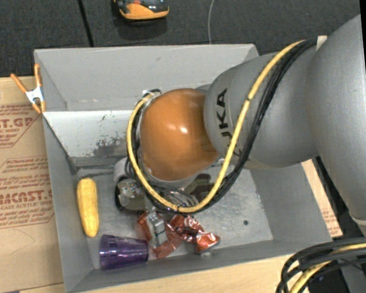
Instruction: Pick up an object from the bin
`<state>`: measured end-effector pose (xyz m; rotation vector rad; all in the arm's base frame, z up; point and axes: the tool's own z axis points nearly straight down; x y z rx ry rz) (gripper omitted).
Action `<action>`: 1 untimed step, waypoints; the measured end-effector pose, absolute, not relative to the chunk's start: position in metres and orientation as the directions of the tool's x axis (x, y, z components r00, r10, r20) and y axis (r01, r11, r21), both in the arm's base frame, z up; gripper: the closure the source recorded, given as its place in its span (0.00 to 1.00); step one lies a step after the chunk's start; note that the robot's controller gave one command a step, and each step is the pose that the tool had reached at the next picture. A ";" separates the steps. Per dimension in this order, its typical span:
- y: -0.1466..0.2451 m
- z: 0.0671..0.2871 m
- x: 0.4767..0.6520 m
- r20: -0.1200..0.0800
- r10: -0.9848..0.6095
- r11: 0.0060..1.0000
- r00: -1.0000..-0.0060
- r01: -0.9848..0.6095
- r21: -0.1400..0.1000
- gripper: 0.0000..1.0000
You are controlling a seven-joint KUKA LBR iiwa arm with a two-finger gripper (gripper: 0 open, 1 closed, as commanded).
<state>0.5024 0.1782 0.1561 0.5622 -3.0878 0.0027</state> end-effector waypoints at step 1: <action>0.166 0.162 0.498 -0.003 -0.171 0.985 -0.985 -0.171 0.001 0.00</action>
Offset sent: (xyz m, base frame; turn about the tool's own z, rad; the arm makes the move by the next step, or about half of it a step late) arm 0.0620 -0.0661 -0.0662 0.0949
